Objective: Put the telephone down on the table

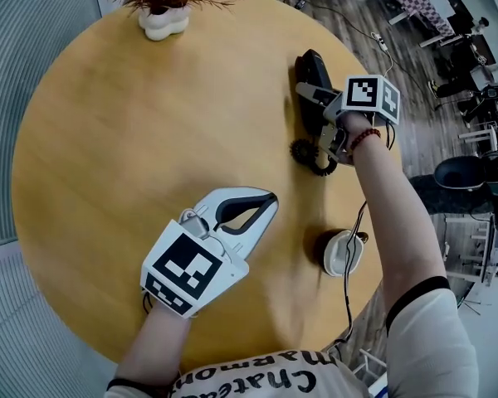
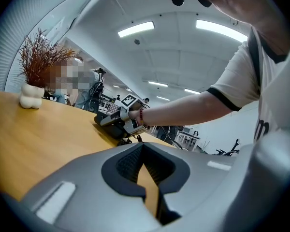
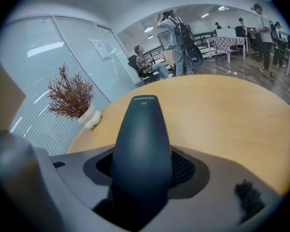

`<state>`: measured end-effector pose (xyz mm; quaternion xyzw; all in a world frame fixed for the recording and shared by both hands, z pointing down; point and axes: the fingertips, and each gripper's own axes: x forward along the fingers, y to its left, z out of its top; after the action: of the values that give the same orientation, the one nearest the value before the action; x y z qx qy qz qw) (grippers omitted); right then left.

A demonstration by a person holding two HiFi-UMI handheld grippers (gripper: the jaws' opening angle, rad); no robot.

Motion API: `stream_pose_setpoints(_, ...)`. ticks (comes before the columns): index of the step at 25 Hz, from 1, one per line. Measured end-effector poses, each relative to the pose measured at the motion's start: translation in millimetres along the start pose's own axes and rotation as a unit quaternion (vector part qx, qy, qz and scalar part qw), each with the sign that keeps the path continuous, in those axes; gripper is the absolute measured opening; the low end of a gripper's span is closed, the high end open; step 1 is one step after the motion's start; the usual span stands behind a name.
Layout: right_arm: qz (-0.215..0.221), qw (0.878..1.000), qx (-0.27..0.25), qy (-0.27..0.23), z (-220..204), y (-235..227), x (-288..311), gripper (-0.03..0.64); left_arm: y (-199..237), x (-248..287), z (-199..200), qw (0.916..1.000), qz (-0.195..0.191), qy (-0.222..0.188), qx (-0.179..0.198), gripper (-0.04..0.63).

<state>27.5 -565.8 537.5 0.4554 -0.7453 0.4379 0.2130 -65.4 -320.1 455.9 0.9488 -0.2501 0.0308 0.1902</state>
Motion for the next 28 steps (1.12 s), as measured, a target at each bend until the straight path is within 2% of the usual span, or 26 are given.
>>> stream_pose_setpoints(6,-0.007,1.000,-0.003,-0.009,0.4,-1.2,-0.2,0.296,-3.1,-0.2,-4.3,0.9999,-0.002,-0.007,-0.008,0.006)
stream_pose_setpoints(10,-0.044,0.999,-0.016,-0.025,4.1,-5.8,0.4,0.298,-2.4,-1.5,-7.4,0.9999,0.001,-0.010,-0.011,0.006)
stream_pose_setpoints(17,-0.062,0.997,-0.023,-0.028,3.7,-3.8,-1.1,0.298,-9.5,-4.0,-8.2,0.9997,-0.001,-0.016,-0.017,0.006)
stream_pose_setpoints(21,-0.095,0.994,-0.054,-0.015,-1.5,-3.5,-0.7,0.298,-14.1,-3.2,-8.7,0.9995,-0.008,-0.017,-0.023,0.006)
stream_pose_setpoints(28,-0.094,0.994,-0.063,0.003,-5.9,2.2,3.6,0.298,-13.9,-7.4,-4.8,0.9995,-0.007,-0.025,-0.020,0.006)
